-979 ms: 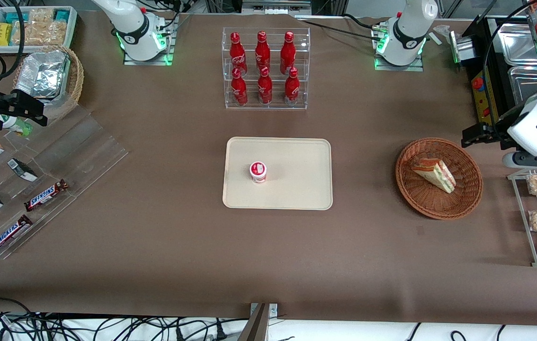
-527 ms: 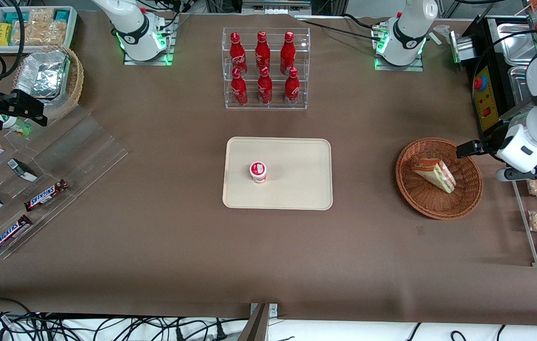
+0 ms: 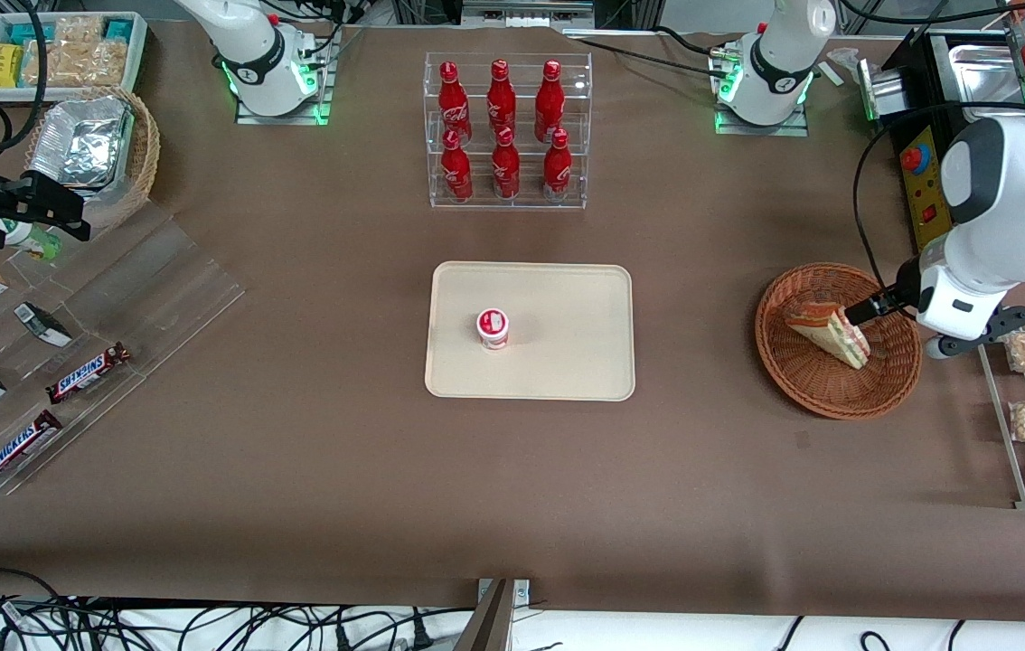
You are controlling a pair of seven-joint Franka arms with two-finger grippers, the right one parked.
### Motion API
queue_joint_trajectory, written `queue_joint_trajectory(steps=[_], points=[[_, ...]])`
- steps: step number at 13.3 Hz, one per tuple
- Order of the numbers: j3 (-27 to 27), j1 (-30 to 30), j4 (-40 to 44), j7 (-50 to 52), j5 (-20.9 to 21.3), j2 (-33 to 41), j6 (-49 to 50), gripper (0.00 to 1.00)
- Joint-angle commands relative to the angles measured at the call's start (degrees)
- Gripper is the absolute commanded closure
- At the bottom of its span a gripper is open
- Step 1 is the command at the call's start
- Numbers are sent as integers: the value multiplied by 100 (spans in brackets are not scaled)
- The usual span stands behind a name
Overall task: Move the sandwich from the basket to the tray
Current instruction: 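Lower the open left gripper around the wrapped sandwich in the basket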
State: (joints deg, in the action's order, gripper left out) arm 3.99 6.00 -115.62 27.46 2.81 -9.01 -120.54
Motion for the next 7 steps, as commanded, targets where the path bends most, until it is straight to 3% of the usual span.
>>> queue_joint_trajectory(steps=[1, 3, 7], points=[[58, 15, -592, 794, 132, 146, -688, 0], [67, 6, -856, 1164, 342, 128, -1049, 0], [58, 15, -1226, 1945, 378, -56, -1867, 0]])
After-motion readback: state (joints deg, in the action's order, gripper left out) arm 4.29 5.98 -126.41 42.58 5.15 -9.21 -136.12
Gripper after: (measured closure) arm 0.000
